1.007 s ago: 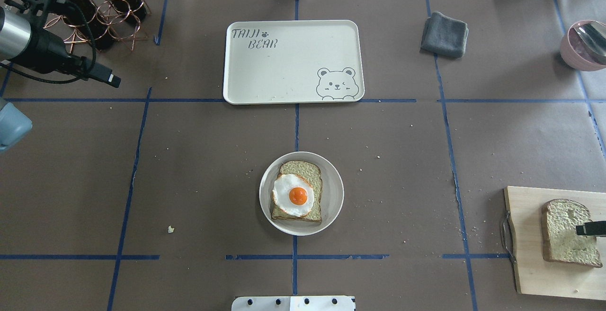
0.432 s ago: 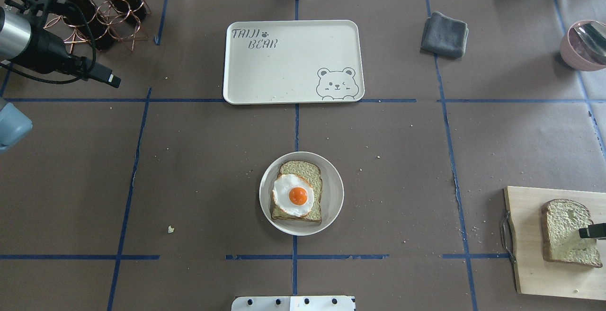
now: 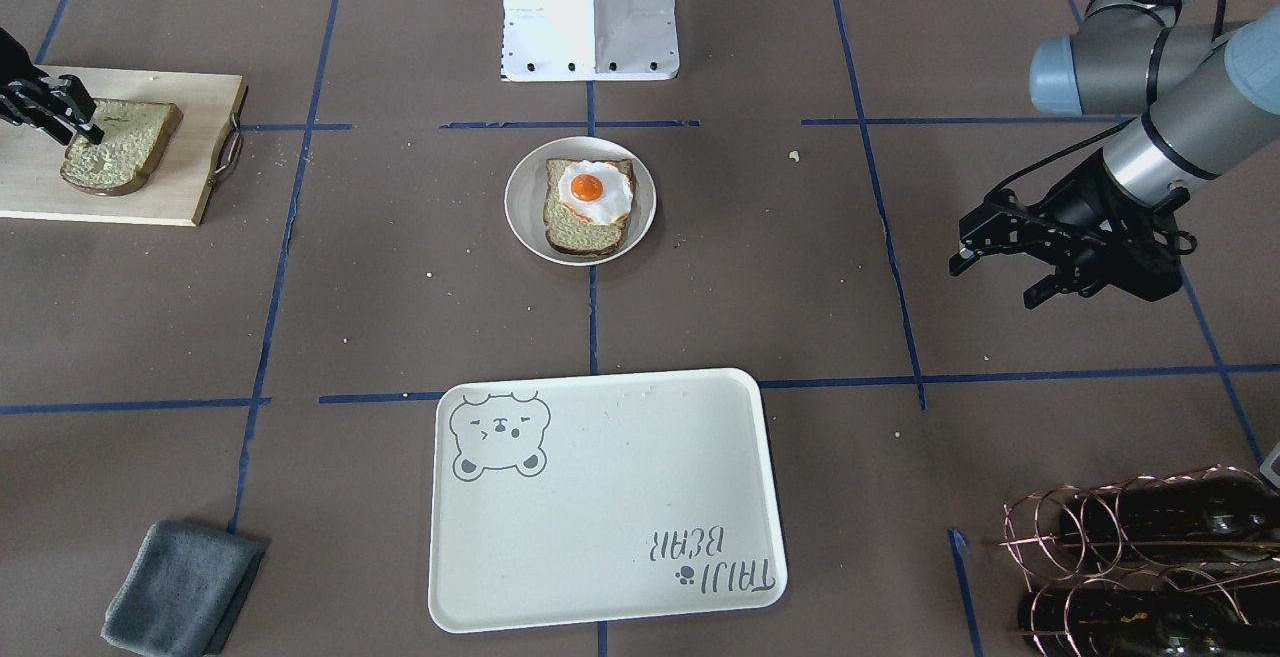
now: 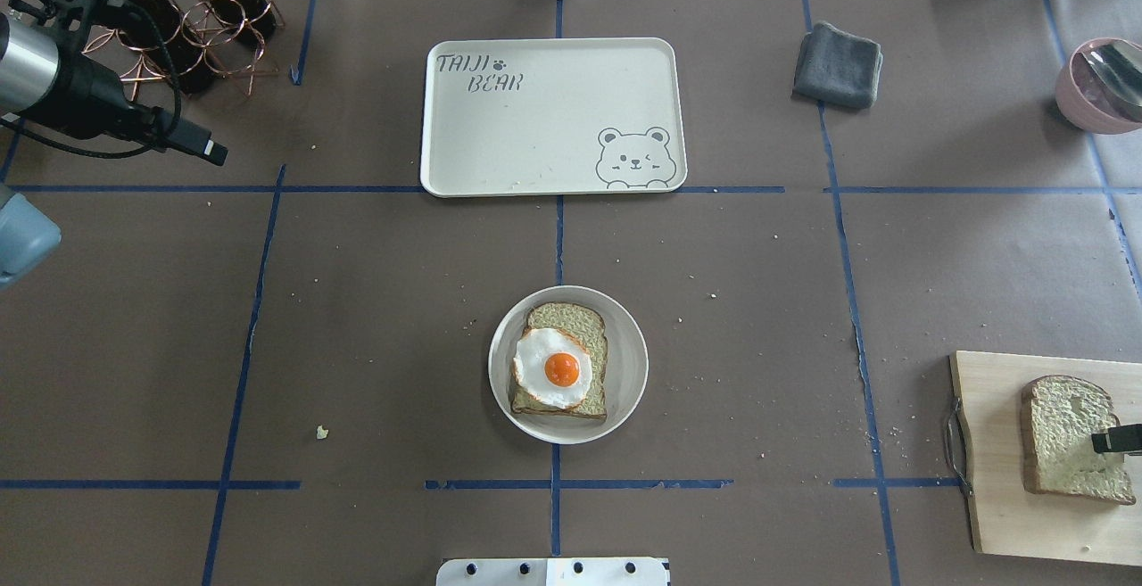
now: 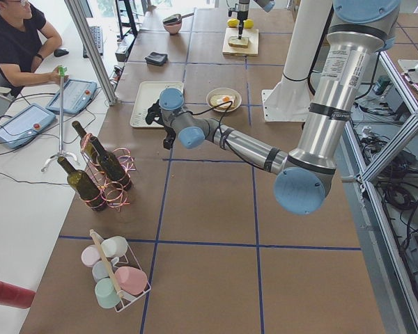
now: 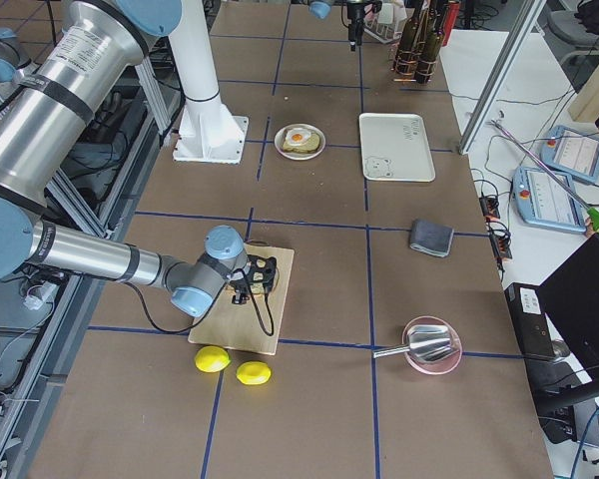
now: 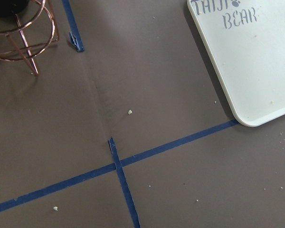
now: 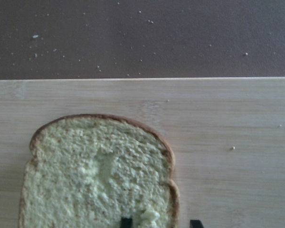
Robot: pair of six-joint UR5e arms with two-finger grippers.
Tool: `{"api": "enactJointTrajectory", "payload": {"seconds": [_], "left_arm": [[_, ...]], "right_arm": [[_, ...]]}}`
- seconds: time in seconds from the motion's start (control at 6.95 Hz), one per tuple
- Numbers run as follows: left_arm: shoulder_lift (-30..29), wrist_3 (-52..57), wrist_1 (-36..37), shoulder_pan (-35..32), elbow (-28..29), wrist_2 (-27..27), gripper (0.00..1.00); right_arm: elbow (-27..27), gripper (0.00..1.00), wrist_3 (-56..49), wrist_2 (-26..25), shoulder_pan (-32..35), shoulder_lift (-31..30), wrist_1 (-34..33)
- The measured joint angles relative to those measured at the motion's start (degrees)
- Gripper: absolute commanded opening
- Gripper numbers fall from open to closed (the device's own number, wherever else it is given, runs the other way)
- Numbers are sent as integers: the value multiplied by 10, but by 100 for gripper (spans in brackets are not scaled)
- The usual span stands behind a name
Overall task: Make sandwich and place on tray
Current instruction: 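Grasp the bread slice on the wooden board with the right gripper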
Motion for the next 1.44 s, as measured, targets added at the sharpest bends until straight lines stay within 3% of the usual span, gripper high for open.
{"api": "enactJointTrajectory", "payload": {"seconds": [0.29, 0.86, 1.44], "left_arm": [[0, 0, 0, 0, 0, 0, 100], [1, 1, 0, 0, 1, 0, 100], [1, 1, 0, 0, 1, 0, 100]], "right_arm": [[-3, 0, 0, 0, -1, 0, -1], [5, 0, -1, 0, 1, 1, 1], [92, 0, 14, 15, 26, 16, 4]]}}
